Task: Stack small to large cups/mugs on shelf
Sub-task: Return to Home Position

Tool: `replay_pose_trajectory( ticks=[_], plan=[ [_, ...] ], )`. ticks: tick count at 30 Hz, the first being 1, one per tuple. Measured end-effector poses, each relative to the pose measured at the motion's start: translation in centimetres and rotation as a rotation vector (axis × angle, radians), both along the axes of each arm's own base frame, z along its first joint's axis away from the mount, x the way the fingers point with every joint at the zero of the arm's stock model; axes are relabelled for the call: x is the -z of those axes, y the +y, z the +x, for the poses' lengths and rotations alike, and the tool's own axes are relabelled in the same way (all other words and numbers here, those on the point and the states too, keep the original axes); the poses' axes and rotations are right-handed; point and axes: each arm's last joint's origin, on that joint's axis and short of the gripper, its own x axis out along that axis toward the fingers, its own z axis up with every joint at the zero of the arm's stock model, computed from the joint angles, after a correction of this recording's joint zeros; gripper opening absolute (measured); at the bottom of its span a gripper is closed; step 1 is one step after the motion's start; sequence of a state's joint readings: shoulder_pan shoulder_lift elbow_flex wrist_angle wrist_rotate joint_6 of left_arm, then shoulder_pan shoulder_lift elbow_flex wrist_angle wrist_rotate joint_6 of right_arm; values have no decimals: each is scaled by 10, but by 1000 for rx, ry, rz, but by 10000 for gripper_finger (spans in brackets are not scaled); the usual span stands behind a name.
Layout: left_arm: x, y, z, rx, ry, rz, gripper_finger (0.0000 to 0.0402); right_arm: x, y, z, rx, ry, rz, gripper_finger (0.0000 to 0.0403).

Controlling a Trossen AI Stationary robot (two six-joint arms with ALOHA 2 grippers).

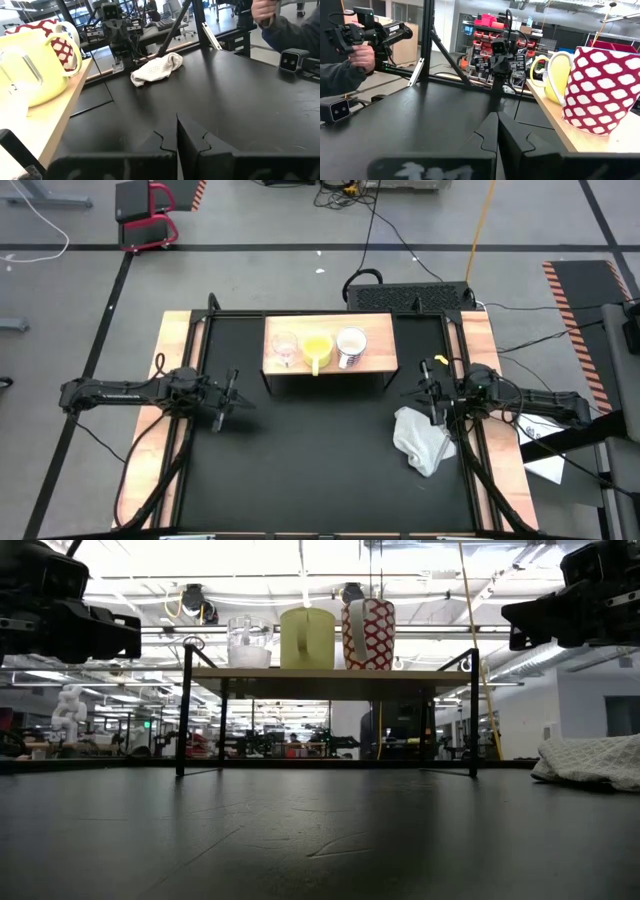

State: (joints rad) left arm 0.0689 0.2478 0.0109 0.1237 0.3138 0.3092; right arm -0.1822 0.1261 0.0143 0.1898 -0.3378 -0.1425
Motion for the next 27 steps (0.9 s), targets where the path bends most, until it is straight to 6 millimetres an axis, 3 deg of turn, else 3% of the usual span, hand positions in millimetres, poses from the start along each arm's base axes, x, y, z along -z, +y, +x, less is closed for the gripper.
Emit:
replay_pose_trajectory(
  ticks=[16, 27],
  plan=[
    [0, 1, 0, -43, 28, -109, 19, 0, 0, 0, -3, 4, 22, 0],
    [0, 3, 1, -127, 27, -116, 4, 0, 0, 0, -3, 4, 25, 0]
  ],
)
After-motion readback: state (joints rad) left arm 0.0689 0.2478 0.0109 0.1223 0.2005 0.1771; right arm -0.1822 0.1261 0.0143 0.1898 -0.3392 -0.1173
